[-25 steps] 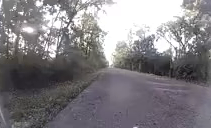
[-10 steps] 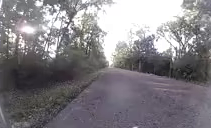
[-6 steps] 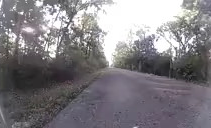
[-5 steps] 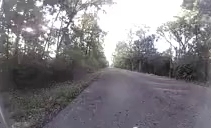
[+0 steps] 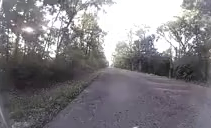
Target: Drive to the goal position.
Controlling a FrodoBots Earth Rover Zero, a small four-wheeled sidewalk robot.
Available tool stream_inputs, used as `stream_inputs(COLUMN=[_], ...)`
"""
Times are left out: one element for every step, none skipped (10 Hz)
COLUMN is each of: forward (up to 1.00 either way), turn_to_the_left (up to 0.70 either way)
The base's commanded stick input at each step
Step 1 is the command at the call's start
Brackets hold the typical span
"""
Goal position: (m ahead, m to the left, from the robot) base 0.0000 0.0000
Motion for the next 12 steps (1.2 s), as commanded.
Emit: stream_inputs(forward=[0.05, 0.05, 0.05, 0.05, 0.05, 0.05, 0.05, 0.05, 0.05, 0.05, 0.05, 0.05], turn_to_the_left=[0.0, 0.0, 0.0, 0.0, 0.0, 0.0, 0.0, 0.0, 0.0, 0.0, 0.0, 0.0])
